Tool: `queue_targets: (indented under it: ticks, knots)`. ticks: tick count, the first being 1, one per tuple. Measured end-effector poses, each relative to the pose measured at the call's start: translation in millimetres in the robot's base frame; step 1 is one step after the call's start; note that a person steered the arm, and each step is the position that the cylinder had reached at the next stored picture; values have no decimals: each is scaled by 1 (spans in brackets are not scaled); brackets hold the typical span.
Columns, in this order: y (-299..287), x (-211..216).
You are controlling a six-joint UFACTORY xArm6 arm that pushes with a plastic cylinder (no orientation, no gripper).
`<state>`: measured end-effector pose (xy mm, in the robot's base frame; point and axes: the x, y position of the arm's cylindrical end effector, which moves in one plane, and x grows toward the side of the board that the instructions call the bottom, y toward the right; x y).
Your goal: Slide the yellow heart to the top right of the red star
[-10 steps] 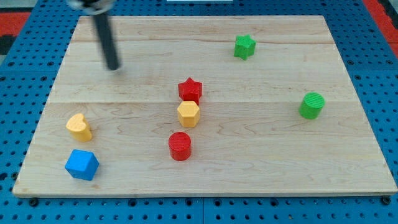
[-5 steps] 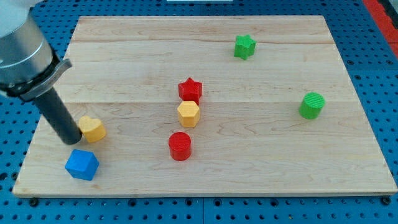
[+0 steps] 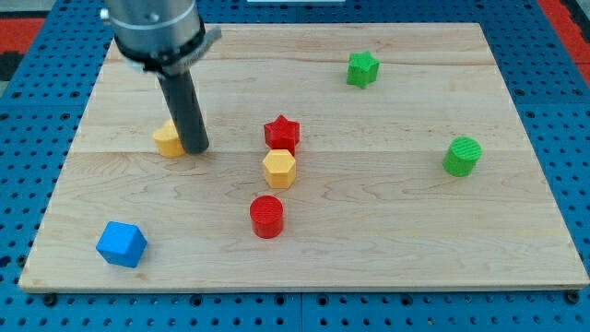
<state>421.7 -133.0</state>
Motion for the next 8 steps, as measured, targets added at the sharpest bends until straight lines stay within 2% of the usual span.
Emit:
queue_targets:
  ticks: [1, 2, 3, 4, 5, 6, 7, 8]
  knots:
    - [-14, 38]
    - [-44, 42]
    - [-61, 3]
    - [-23, -29]
    - [-50, -39]
    - [-61, -70]
    - [-5, -80]
    - [45, -67]
